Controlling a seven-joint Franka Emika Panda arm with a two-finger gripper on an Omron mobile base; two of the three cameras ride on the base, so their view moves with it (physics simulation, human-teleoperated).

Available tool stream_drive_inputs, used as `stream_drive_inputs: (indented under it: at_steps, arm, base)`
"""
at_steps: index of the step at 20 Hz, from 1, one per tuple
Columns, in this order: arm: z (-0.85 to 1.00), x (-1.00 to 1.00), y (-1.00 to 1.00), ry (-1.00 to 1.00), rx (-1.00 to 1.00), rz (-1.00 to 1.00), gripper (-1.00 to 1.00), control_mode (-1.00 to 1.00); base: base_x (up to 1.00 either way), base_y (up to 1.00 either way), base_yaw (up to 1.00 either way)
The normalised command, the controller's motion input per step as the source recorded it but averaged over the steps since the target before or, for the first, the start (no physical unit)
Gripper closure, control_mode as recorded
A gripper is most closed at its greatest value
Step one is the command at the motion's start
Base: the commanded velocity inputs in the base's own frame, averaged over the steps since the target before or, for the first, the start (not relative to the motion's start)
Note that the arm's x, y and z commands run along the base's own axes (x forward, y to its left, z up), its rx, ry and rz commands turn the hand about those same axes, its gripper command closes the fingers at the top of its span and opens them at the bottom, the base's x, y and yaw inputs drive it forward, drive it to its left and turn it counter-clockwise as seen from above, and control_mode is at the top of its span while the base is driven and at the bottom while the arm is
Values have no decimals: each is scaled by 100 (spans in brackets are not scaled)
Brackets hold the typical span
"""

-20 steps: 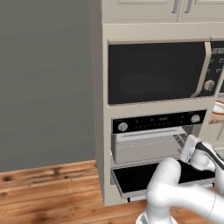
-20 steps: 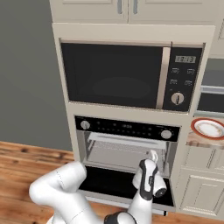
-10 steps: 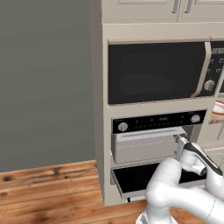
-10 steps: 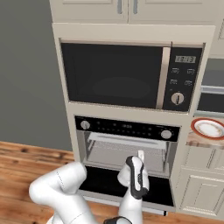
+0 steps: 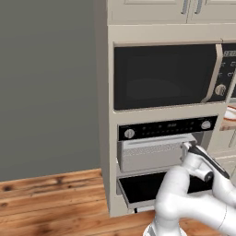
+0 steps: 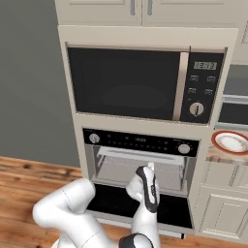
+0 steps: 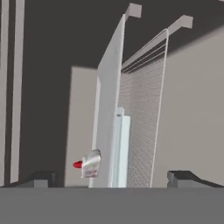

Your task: Take the baked cake out of the oven and place it on the plate for cooling. Then close the oven door.

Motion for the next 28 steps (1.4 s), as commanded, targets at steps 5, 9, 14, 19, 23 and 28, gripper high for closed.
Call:
stream_drive_inputs:
  at_steps: [5,9,14,19,23,28]
  arm:
    - [0,26,0,0,0,0,-100,-100]
    - [0,30,0,0,0,0,-100,-100]
    - [0,28,0,0,0,0,-100,-100]
    - [0,18,0,0,0,0,-100,-100]
    - [0,0,0,0,0,0,-100,-100]
    - [0,0,0,0,0,0,-100,-100]
  base:
    - [0,0,0]
    - [0,0,0]
    - [0,0,0]
    - [0,0,0]
    - [0,0,0]
    - [0,0,0]
